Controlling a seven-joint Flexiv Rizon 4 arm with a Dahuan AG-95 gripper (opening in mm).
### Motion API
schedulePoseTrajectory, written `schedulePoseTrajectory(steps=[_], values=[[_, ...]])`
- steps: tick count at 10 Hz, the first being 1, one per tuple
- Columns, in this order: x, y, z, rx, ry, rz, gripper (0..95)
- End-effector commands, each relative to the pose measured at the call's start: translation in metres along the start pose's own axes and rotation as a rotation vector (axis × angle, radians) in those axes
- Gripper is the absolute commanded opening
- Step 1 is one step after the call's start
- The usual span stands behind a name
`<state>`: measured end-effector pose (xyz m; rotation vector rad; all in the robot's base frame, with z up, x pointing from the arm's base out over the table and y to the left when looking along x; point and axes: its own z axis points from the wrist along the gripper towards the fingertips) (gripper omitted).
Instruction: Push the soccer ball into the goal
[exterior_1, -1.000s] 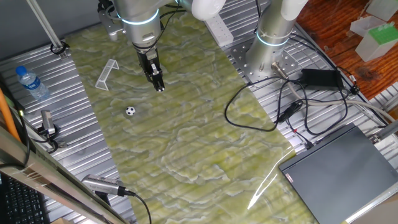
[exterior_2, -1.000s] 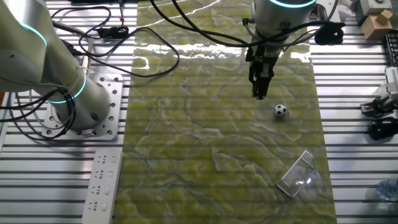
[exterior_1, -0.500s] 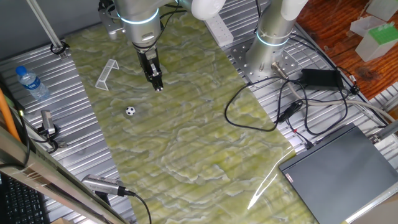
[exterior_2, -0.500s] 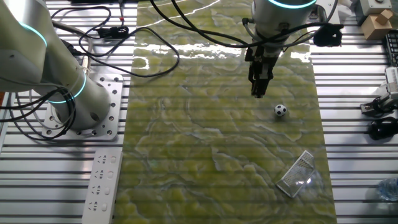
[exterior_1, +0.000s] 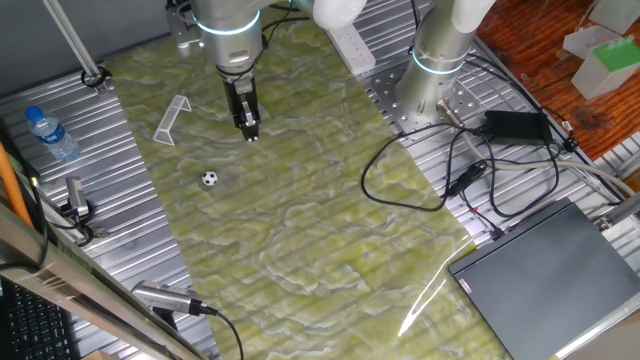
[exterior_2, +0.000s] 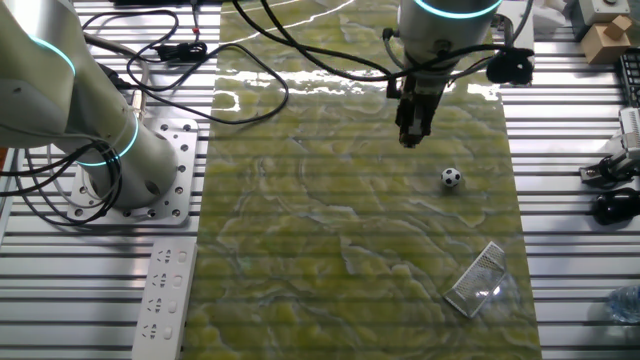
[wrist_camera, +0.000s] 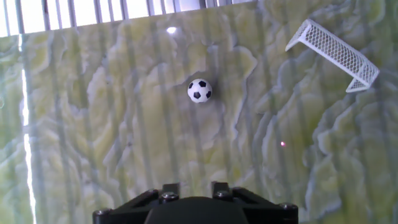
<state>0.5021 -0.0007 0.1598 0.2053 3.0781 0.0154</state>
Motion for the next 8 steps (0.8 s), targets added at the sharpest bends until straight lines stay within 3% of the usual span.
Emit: schedulePoseTrajectory(steps=[1, 5, 8], values=[[0.0, -0.001, 0.008, 0.005, -0.034, -0.009, 0.0], [-0.002, -0.001, 0.014, 0.02, -0.045, -0.012, 0.0], [-0.016, 0.001, 0.02, 0.04, -0.05, -0.015, 0.0]])
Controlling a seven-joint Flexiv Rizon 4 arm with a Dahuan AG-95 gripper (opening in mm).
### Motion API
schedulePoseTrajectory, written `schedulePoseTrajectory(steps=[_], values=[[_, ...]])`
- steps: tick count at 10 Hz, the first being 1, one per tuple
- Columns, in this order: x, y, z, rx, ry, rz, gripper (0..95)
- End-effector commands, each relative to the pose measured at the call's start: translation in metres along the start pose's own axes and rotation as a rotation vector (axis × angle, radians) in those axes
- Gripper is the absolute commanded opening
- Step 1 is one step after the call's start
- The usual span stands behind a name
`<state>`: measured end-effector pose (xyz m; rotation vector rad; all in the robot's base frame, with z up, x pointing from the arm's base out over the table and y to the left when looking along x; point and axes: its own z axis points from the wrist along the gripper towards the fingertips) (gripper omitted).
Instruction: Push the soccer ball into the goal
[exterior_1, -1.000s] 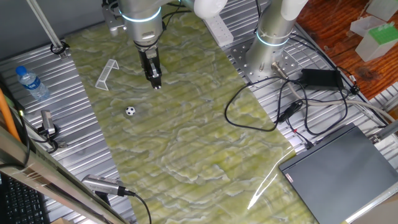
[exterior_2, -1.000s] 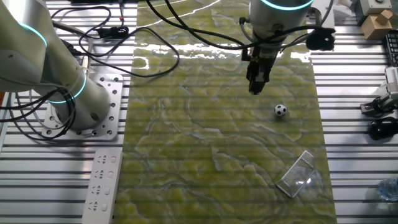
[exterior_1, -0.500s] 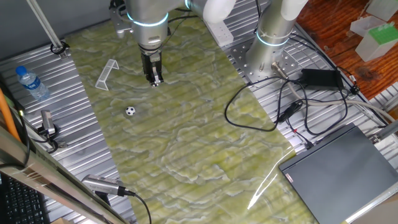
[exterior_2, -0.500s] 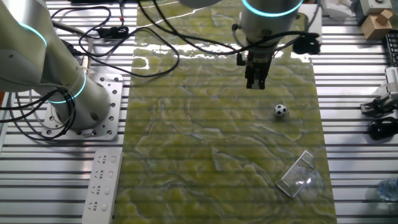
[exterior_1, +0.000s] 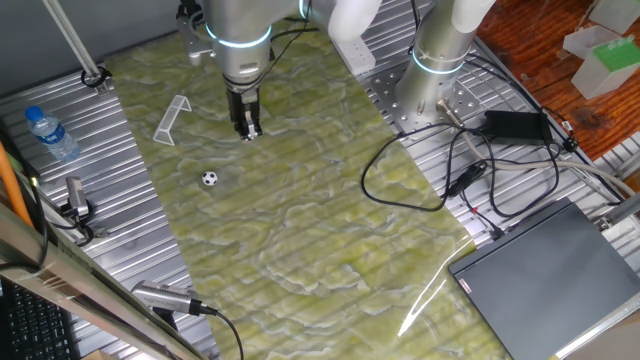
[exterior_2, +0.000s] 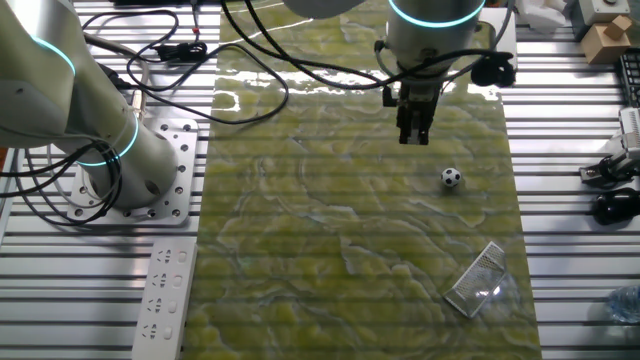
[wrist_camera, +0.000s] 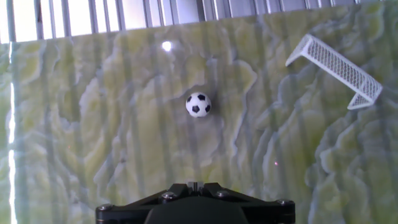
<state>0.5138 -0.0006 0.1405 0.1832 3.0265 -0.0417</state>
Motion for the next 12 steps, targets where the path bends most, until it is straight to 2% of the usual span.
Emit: schedulePoseTrajectory(steps=[1, 7, 12], values=[[-0.008, -0.001, 0.002, 0.007, 0.006, -0.003, 0.0], [-0.021, -0.017, 0.027, 0.024, -0.005, -0.018, 0.0], [-0.031, -0.018, 0.042, 0.027, -0.015, -0.018, 0.0]])
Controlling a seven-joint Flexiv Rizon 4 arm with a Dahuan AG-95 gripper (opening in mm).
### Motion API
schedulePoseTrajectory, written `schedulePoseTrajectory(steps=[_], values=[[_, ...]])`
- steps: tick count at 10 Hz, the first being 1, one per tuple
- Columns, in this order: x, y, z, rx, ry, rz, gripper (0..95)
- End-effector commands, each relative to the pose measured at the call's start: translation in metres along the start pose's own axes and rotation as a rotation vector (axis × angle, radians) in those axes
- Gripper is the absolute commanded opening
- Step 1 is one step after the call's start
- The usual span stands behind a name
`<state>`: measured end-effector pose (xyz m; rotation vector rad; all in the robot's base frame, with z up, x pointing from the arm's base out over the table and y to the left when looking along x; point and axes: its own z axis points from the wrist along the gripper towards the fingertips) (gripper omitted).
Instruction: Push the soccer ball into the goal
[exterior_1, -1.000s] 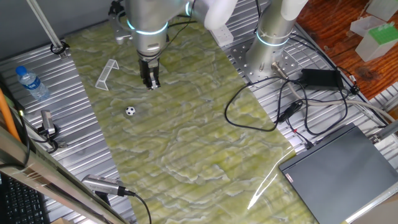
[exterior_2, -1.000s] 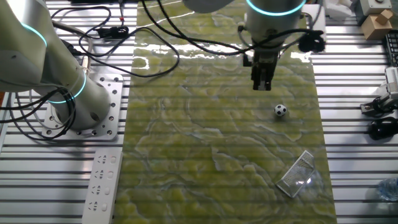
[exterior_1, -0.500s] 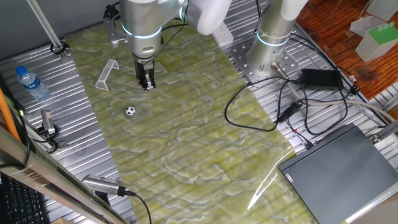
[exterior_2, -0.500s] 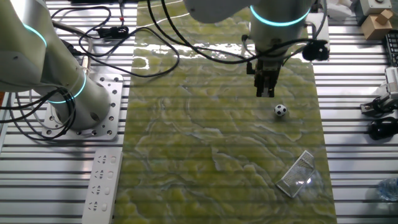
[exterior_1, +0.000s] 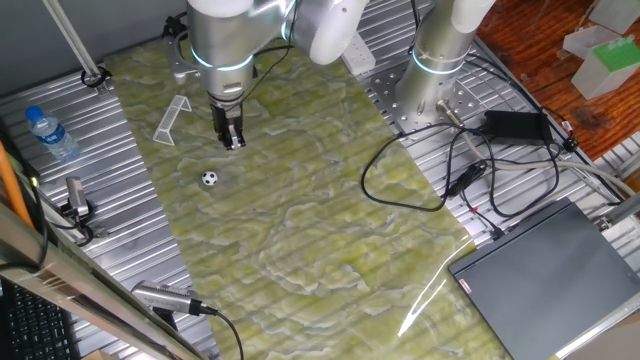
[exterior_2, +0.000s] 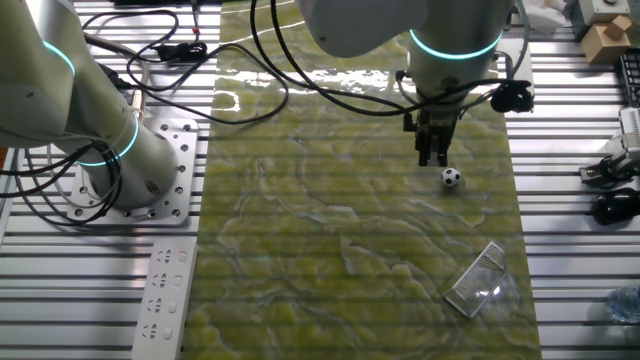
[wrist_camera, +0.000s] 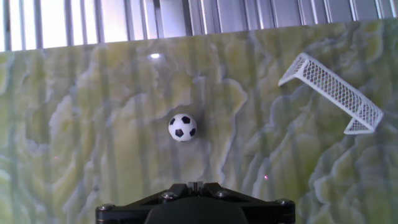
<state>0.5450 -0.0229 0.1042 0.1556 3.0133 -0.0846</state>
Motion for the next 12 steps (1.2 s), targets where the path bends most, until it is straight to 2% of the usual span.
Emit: schedulePoseTrajectory(steps=[1, 6, 8, 10, 12], values=[[-0.003, 0.0, 0.002, 0.0, 0.004, 0.005, 0.0], [-0.005, -0.002, 0.002, 0.001, 0.002, 0.031, 0.0], [-0.026, -0.012, -0.001, -0.001, 0.008, 0.01, 0.0], [-0.035, -0.016, 0.0, 0.001, 0.011, 0.001, 0.0], [-0.035, -0.015, 0.005, 0.001, 0.006, 0.007, 0.0]])
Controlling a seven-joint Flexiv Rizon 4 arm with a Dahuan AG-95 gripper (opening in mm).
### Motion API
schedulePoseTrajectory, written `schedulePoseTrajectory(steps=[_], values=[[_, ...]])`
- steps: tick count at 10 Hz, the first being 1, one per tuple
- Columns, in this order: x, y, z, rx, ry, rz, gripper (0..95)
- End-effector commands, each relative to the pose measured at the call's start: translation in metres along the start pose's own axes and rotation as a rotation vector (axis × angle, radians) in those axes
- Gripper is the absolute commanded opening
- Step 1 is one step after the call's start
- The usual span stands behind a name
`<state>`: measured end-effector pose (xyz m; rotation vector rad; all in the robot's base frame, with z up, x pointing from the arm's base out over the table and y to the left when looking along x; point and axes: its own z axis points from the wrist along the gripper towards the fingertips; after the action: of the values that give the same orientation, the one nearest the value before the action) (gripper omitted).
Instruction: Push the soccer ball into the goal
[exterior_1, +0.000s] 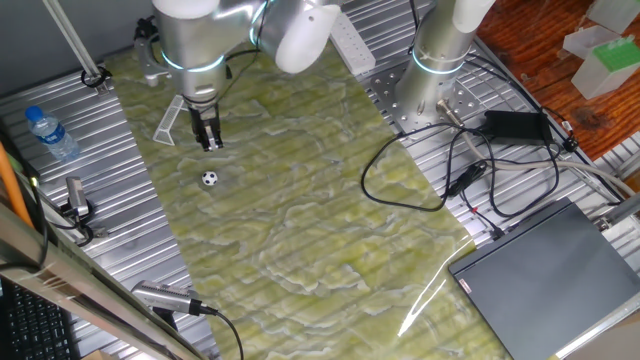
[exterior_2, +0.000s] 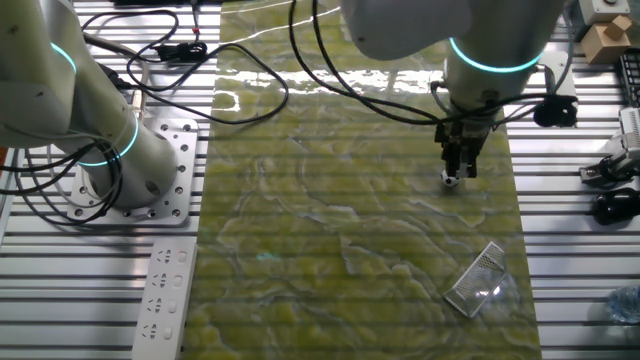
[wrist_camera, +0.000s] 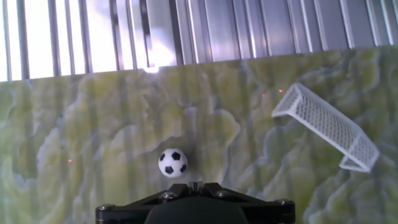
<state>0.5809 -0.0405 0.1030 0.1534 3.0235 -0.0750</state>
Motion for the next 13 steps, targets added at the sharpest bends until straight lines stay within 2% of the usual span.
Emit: schedulePoseTrajectory(steps=[1, 3, 4, 5, 6, 8, 11, 13], values=[[0.001, 0.0, 0.003, 0.004, -0.013, 0.002, 0.0], [-0.001, 0.001, 0.004, -0.004, -0.026, -0.007, 0.0], [-0.002, 0.002, 0.004, -0.007, -0.035, -0.014, 19.0], [-0.003, 0.002, 0.004, -0.008, -0.041, -0.021, 19.0], [-0.004, 0.002, 0.005, -0.009, -0.048, -0.021, 38.0], [-0.006, 0.005, 0.008, -0.022, -0.055, -0.026, 38.0], [-0.008, 0.013, 0.009, -0.066, -0.054, -0.017, 38.0], [-0.006, 0.019, 0.011, -0.066, -0.049, -0.001, 38.0]])
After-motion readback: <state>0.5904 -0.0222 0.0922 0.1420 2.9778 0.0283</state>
